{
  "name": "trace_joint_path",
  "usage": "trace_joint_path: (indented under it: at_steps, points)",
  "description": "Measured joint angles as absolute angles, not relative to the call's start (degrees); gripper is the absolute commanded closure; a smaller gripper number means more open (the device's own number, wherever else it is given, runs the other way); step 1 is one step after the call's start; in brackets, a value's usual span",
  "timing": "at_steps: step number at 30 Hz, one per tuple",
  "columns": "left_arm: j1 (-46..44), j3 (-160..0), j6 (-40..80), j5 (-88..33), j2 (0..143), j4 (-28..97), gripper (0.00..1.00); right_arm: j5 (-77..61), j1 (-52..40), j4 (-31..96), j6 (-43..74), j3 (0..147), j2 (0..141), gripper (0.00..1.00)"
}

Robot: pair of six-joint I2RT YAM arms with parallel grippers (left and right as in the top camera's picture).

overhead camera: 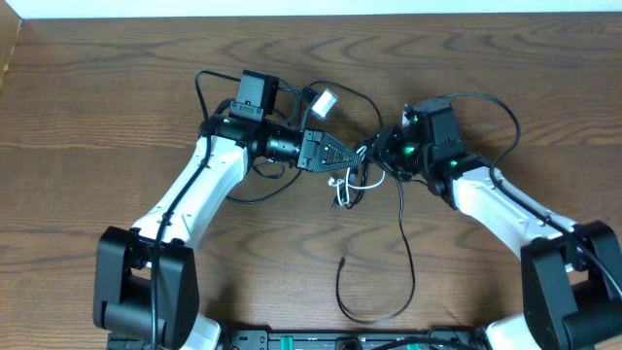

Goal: Untangle cables

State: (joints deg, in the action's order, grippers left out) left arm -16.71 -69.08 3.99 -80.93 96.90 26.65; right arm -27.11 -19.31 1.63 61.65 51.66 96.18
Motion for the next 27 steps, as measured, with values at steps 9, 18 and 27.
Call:
trace_joint_path:
  at_steps: [9, 18, 27]
  points:
    - [-16.71, -69.08, 3.99, -79.96, 96.9, 26.65, 0.93, -31.9, -18.46, -2.46, 70.13, 51.66, 96.86, 0.49]
    - [-16.71, -69.08, 4.01, -68.79, 96.9, 26.74, 0.93, -42.68, -11.81, 1.98, 69.28, 51.68, 96.86, 0.49]
    - [-16.71, -69.08, 4.51, -59.07, 96.9, 26.63, 0.93, -44.49, -11.18, 5.58, 66.87, 51.68, 96.86, 0.42]
